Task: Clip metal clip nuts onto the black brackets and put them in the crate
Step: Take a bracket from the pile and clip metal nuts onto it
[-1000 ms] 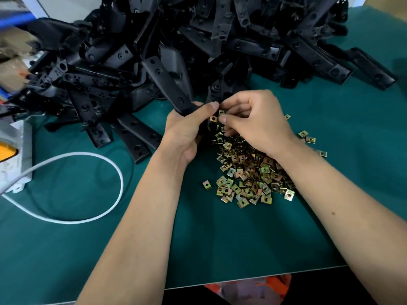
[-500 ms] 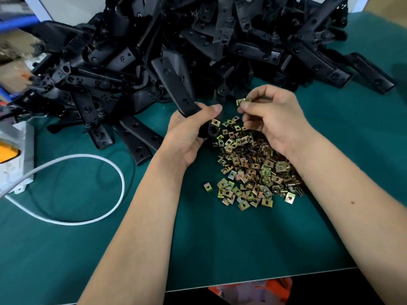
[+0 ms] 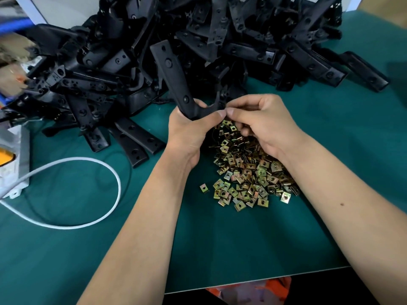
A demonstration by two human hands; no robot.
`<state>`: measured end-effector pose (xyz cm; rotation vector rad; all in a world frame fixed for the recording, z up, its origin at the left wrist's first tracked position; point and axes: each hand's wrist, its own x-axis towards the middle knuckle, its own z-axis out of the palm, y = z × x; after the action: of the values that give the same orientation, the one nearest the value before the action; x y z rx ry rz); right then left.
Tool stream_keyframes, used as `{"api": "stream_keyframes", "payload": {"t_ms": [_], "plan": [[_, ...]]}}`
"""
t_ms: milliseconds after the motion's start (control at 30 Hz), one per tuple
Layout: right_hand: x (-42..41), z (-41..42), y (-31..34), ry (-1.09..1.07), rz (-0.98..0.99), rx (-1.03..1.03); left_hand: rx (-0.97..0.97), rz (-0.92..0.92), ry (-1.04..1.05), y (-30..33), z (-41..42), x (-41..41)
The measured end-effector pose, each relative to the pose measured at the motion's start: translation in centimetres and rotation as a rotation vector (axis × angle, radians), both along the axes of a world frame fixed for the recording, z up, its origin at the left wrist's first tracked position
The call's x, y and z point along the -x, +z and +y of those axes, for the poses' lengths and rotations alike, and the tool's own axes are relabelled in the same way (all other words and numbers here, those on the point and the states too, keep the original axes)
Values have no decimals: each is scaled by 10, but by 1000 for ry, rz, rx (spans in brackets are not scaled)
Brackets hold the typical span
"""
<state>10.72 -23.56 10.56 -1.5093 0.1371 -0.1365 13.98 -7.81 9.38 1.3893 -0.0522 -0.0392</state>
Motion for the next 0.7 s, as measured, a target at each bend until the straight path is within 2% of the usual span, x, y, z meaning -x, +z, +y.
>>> {"api": "stream_keyframes", "payload": {"t_ms": [67,233,300,367,433,567,700], "plan": [[-2,-1,0,12,43,-37,-22,4,26,-2,0,-1],[-2,4,-5,-58,-13,196,-103,3,74,-2,-2,-2],[-3,5,-6,-129,-39,218,-123,23,104,-3,-2,-2],[-5,-1,-5,-241,-79,138,-119,71,123,-2,2,-4],[-5,-9,-3,-282,-117,29,-54,138,54,1,8,-3],[-1,-6,-1,-137,-107,-34,95,181,-183,8,9,1],[0,3,2,-58,-45,-135,266,224,-239,11,9,4]]}}
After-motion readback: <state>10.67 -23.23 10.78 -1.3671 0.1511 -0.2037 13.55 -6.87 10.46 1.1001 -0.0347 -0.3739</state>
